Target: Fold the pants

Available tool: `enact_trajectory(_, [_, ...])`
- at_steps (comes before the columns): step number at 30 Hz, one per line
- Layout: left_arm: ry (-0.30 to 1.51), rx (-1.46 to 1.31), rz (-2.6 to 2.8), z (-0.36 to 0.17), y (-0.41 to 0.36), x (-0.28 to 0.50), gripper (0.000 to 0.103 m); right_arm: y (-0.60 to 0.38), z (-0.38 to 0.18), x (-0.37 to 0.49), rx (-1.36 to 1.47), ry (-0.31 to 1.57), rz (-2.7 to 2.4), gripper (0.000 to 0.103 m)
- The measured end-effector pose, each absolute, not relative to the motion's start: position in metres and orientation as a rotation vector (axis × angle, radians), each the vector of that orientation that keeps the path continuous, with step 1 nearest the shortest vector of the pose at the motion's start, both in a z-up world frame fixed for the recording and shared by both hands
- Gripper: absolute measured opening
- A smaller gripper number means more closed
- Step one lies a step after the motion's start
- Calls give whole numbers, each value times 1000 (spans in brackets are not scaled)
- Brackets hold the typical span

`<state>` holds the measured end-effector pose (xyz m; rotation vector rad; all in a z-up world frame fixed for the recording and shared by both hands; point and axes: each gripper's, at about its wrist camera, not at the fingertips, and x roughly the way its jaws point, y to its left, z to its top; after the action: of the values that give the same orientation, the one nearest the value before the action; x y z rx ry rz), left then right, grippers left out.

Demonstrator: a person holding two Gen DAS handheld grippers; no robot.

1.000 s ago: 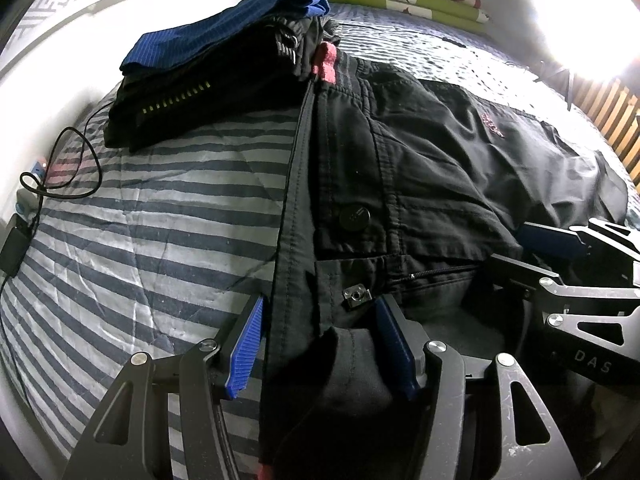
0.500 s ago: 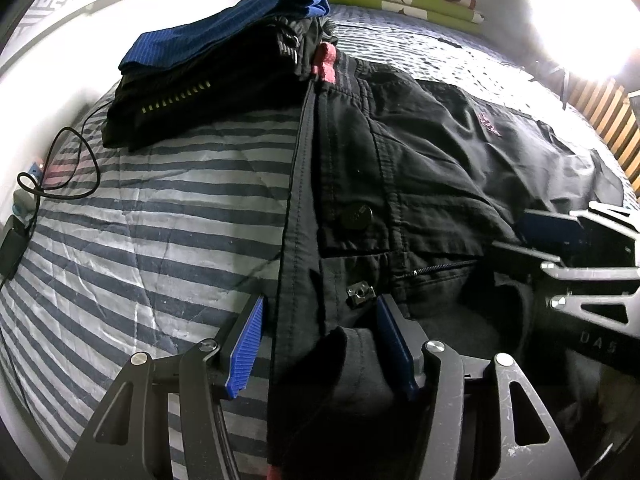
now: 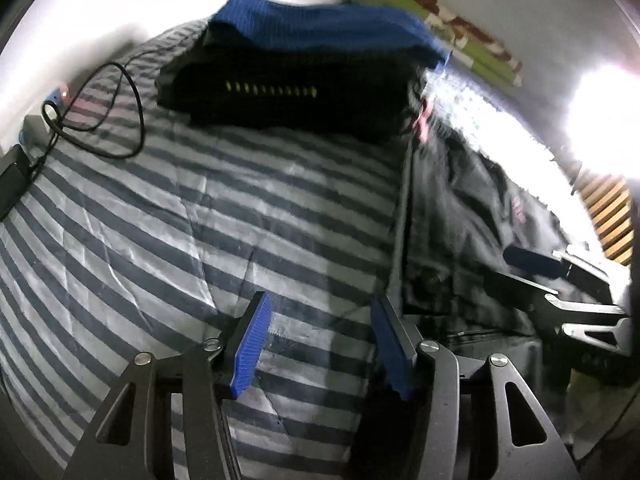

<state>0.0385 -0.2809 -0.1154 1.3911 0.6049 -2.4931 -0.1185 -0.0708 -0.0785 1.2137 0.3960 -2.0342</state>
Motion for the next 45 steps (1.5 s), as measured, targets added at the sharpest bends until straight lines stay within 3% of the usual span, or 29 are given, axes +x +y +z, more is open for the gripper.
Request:
enact_trajectory(8, [560,1379,-2525,-111,-280,44,51,-115,-109,-101,1143,657,-1986,50])
enact_trajectory(9, [563,1380,-2527,-110,-281,47,51,-116,-109,-102,1134,661,-1977,47])
enact_trajectory(11, [564,1378,-2538,-108,-282,50,51,-114,-106,-109,1153,624,-1971,25])
enact_trajectory(14, [571,1376,-2572,-104,-276,53,48,-102,-101,-124,1201,512,-1989,16])
enact_trajectory(20, [563,1391,-2727,-94,-251,56,47,-73,-88,-154,1318,123,-1898,16])
enact_trajectory(27, [340,1446,-2527,-115,-241,37,44,-61,-95,-174,1457,-173,-1599,21])
enact_trajectory(29, [354,1408,-2519,-110,-246,41,44,-68,-103,-169,1511,-129,-1534,21])
enact_trajectory(38, [550,1373,-2595,-96,-272,66,42,-65,-76,-134,1283,171,-1767,22])
enact_trajectory(45, [552,1408,-2633,-99,-266,72,42,-92,-110,-89,1330,352,-1622,21])
